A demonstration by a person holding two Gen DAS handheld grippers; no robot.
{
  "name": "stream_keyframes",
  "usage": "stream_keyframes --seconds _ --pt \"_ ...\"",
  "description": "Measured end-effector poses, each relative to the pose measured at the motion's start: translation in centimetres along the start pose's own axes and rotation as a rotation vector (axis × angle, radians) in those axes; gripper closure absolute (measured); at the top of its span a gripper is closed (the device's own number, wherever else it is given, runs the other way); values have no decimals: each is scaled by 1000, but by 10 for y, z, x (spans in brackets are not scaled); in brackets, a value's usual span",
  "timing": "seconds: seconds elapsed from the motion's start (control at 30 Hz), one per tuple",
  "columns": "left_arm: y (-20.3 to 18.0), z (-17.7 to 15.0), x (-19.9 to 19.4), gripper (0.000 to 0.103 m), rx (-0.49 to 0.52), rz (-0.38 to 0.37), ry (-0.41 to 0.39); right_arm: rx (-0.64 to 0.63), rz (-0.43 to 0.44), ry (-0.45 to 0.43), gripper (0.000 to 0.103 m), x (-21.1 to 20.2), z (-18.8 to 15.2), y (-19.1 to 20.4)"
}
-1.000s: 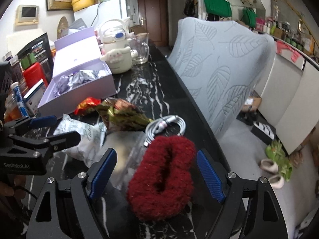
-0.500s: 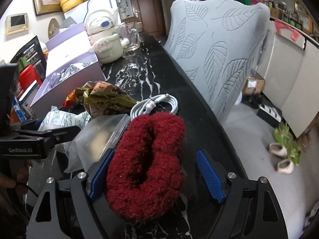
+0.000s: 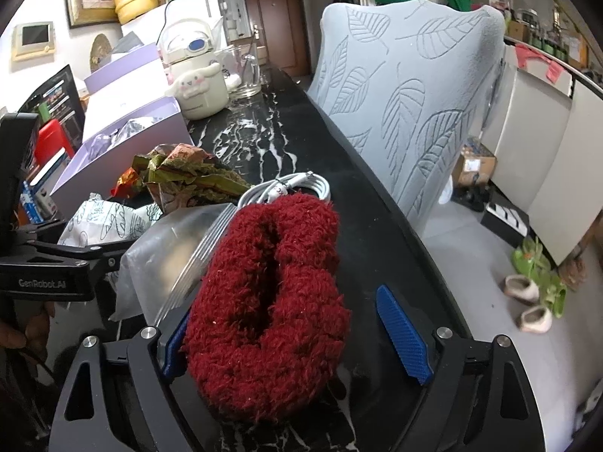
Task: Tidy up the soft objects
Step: 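Grasp the red fuzzy sock with right tool while left tool grasps white packet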
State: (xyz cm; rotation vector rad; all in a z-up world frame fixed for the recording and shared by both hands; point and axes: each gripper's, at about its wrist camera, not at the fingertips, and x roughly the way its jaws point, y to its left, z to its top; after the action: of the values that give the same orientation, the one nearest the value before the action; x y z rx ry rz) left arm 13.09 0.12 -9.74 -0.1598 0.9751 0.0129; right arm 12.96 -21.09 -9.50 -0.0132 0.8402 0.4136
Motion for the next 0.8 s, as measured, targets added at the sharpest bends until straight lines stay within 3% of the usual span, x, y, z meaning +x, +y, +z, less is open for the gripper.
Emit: stream_keyframes --seconds 0.1,0.17,0.23,0.33,0.8 --pt "0 -2 -1 6 2 13 -15 -17 -13 1 17 0 -2 2" --pt "-1 -4 -1 14 12 19 -18 -47 -29 0 28 -1 -3 5" --pt "-2 -4 -3 26 20 14 -29 -68 -51 -1 50 -1 -3 7" --pt "-5 -4 -4 36 25 23 -37 -66 -50 -4 60 -3 -3 7" --pt "-3 -18 -19 39 38 21 -55 -16 -40 -47 63 -22 -2 5"
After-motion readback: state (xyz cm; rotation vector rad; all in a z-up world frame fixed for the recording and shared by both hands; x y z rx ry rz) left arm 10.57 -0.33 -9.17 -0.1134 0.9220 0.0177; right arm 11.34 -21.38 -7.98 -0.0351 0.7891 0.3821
